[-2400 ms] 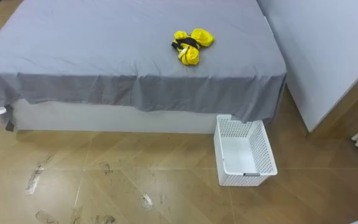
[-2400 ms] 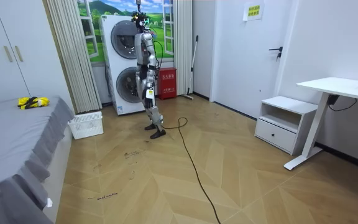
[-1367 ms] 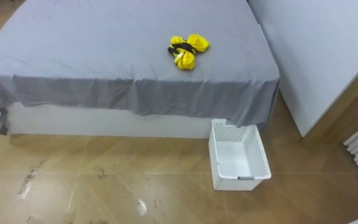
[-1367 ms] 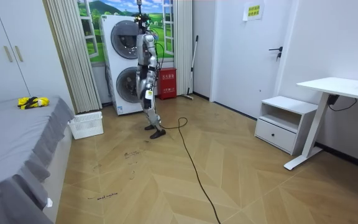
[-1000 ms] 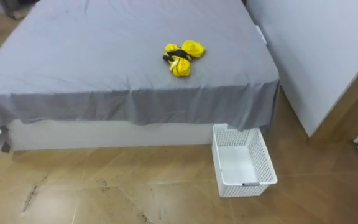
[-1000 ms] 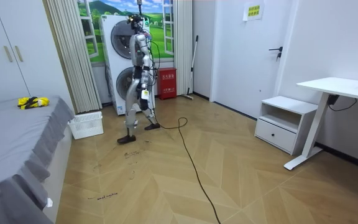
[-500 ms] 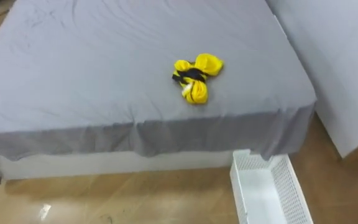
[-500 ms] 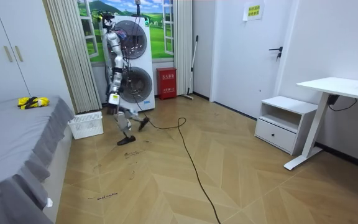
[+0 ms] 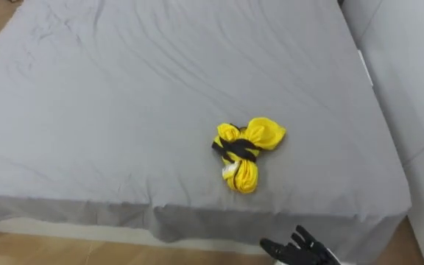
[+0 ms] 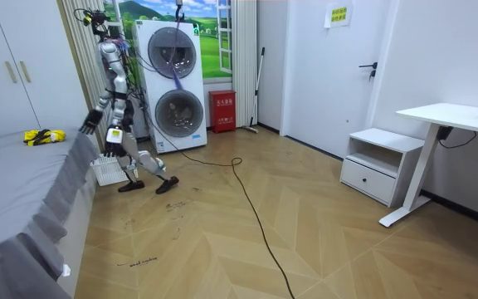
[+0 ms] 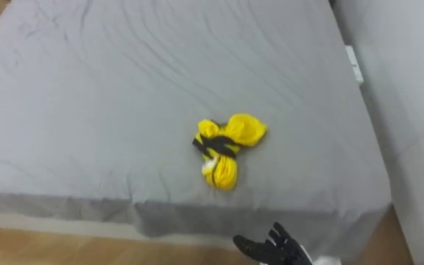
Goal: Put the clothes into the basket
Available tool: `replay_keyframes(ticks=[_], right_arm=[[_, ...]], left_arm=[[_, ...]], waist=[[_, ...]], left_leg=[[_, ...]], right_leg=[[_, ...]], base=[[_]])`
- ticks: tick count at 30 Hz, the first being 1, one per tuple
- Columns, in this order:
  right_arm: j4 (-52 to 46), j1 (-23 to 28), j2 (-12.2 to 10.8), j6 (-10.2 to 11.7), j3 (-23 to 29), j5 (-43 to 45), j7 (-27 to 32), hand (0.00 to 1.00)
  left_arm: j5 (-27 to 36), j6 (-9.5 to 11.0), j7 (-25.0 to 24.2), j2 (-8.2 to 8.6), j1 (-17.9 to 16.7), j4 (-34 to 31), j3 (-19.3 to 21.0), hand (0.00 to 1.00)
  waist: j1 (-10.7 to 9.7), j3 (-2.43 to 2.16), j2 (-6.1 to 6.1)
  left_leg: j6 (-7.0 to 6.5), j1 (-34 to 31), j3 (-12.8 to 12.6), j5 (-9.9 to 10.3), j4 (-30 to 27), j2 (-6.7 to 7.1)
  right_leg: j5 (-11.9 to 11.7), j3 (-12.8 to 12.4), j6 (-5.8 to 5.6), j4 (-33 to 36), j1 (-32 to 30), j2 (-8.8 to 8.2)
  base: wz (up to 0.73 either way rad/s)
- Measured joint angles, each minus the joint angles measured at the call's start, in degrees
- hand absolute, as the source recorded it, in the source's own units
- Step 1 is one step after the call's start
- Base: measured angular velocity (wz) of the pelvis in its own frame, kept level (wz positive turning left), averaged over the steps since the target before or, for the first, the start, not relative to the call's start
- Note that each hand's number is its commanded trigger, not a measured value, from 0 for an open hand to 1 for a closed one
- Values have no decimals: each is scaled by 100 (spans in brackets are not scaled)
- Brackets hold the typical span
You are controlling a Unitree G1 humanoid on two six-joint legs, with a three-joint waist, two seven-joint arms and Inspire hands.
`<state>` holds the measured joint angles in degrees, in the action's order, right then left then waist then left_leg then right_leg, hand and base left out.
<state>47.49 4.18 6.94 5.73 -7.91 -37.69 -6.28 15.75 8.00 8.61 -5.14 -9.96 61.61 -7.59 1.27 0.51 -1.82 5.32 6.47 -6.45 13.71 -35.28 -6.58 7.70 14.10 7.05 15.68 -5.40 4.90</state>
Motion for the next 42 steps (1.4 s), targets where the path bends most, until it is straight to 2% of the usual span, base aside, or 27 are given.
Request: replay_keyframes(ticks=[1,2,3,5,6,7,8,9,10,11,14,16,17,18,20,23,25,29,34,36,40,42], right_arm=[[-40,-29,0,32,2,10,-10,0],[-71,-94,-8,73,-9,-9,-7,0],[-97,-139,-5,76,-59,-31,10,0],[-281,-156,1,43,-90,-20,96,0],[-417,-144,-4,40,-121,3,173,0],[-488,-129,-2,40,-143,3,200,0],[-605,-81,-14,41,-160,2,217,0],[-645,-42,-46,-14,-199,44,250,0],[-710,-43,-47,-64,-210,97,253,0],[-874,-26,-20,-81,-209,168,252,0],[-1178,29,57,5,-258,178,251,0],[-1274,60,63,32,-337,228,247,0],[-1276,59,62,40,-409,230,248,0],[-1294,56,61,39,-488,231,247,0],[-1309,22,59,39,-564,252,244,0],[-1309,-52,59,43,-571,318,245,0],[-1306,-116,54,46,-571,416,253,0],[-1199,-230,58,46,-618,472,474,0],[-15,-1027,110,41,-672,428,699,0],[693,-1443,220,-13,-641,432,761,0],[1292,-1927,289,-29,-415,423,1048,0],[1574,-2188,313,-26,-374,422,1240,0]], left_arm=[[-27,-2,-3,16,1,1,42,0],[-18,-18,-6,25,-15,-22,61,0],[-3,-28,-6,7,11,-114,39,0],[24,-20,-5,-8,69,-210,2,0],[39,-17,-3,-8,81,-212,-24,0],[39,-16,-3,-8,106,-215,-36,0],[36,-8,0,-11,110,-214,-29,0],[30,2,-4,-24,91,-204,3,0],[25,1,-6,-28,98,-187,-5,0],[13,-1,-7,-32,132,-132,-53,0],[-35,-2,-4,-19,150,-54,-150,0],[-43,-2,-4,-42,144,-9,-159,0],[-39,-5,-1,-75,138,35,-154,0],[-38,-5,-1,-143,142,33,-151,0],[-49,-4,-4,-242,143,31,-141,0],[-49,-4,-5,-273,138,45,-25,0],[-58,-4,-10,-309,171,78,-16,0],[-97,-23,-27,-440,172,89,19,0],[-262,-53,-27,-473,331,202,77,0],[-313,-91,-28,-474,434,310,91,0],[-459,-157,-28,-490,478,328,190,0],[-679,-173,-27,-495,534,319,247,0]], waist=[[-16,10,26],[-69,31,57],[-126,58,131],[-75,88,249],[-40,76,294],[-15,70,297],[64,56,292],[89,-43,324],[64,-82,360],[36,-86,403],[57,-81,407],[58,-68,405],[62,-58,414],[63,-29,457],[77,9,524],[81,6,575],[78,24,600],[87,29,637],[252,19,665],[365,24,667],[398,38,676],[529,48,695]], left_leg=[[-21,-121,-2,-64,-301,-67],[-62,-393,-97,-35,-735,-204],[-124,-686,-118,136,-812,-260],[-106,-1136,-100,442,-448,-219],[-98,-1355,-92,529,52,-170],[-105,-1449,-103,531,334,-167],[-310,-1620,-151,352,847,-161],[-361,-1567,-152,242,1046,-75],[-393,-1506,-156,191,1161,-18],[-441,-1395,-176,100,1382,105],[-522,-1091,-275,-40,1796,292],[-549,-996,-295,-93,1968,337],[-561,-983,-296,-114,2037,357],[-564,-987,-286,-134,2071,402],[-569,-1013,-279,-156,2113,426],[-584,-1073,-276,-176,2162,437],[-590,-1108,-273,-179,2161,436],[-592,-1191,-201,-178,2174,440],[-618,-1346,-119,-256,2177,517],[-635,-1407,-63,-271,2155,528],[-660,-1533,156,-312,2116,556],[-671,-1668,193,-344,2101,595]], right_leg=[[50,-33,0,-79,102,12],[102,-36,5,-135,192,26],[110,-47,-1,-214,269,1],[118,-98,-21,-296,306,-62],[115,-180,-49,-319,317,-98],[122,-215,-71,-325,328,-103],[160,-295,-129,-294,317,-112],[186,-330,-208,-301,302,-177],[178,-331,-248,-306,290,-215],[191,-329,-307,-307,297,-301],[162,-347,-394,-309,331,-416],[173,-372,-421,-307,333,-487],[175,-377,-435,-301,351,-497],[183,-367,-449,-301,337,-520],[186,-333,-454,-303,300,-534],[188,-314,-461,-307,236,-555],[182,-310,-471,-315,211,-562],[182,-212,-472,-324,195,-570],[179,-115,-475,-318,30,-619],[176,-20,-481,-322,17,-644],[156,175,-512,-393,22,-682],[146,223,-523,-411,-77,-689]], base=[[0],[19],[20],[-5],[-26],[-34],[-35],[-24],[-8],[5],[-4],[-2],[0],[4],[5],[1],[2],[8],[10],[20],[28],[11]])
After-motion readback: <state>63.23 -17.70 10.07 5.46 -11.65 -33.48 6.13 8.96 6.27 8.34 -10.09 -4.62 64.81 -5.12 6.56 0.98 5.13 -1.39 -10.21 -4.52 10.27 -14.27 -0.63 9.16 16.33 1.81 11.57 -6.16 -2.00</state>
